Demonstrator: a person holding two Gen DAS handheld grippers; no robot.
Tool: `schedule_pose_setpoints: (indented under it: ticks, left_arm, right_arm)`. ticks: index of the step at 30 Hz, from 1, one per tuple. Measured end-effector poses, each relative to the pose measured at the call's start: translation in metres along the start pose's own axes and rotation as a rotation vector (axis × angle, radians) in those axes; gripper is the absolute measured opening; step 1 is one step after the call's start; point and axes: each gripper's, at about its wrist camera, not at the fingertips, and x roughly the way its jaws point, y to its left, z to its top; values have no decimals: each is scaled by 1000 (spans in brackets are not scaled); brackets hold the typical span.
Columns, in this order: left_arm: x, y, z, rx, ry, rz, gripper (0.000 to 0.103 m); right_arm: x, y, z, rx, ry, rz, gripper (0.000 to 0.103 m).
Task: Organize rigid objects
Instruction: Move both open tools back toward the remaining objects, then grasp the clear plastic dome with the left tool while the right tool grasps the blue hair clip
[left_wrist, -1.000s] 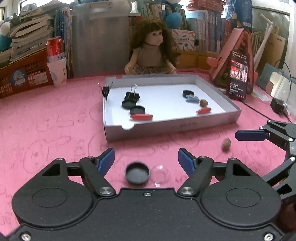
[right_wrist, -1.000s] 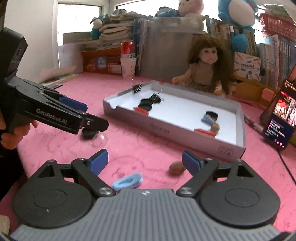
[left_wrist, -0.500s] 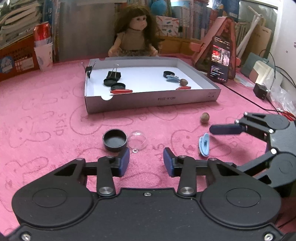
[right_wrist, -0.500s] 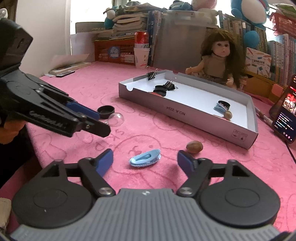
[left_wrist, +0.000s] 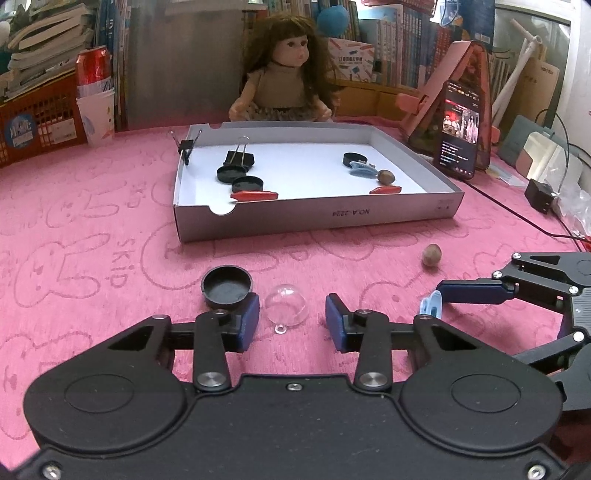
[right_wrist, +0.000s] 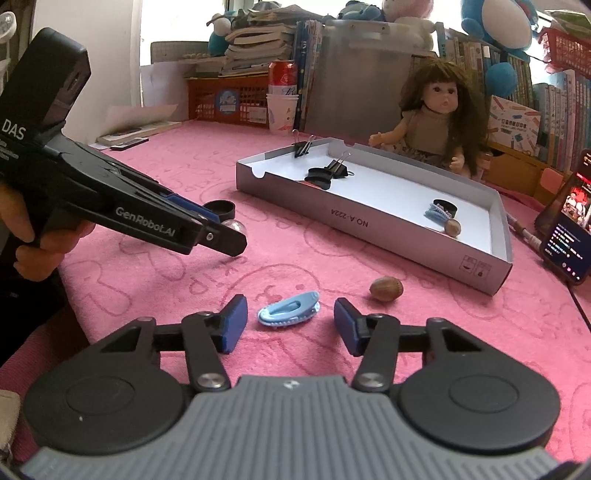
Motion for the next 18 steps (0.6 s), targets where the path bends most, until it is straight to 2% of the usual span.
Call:
schedule_pose_setpoints:
  ticks: [4,7,18]
  left_arm:
    - [1,-2,-1,8,-9,18,27]
    - [2,-3,-3,17,-17,28,25]
    - [-5,-9,6,30,-41,11,25]
  right_arm:
    - [1,0,0,6,-1,5,49]
    - [1,1,-1,5,-6,10,43]
    - [0,-6,9,35,-43,-42,41]
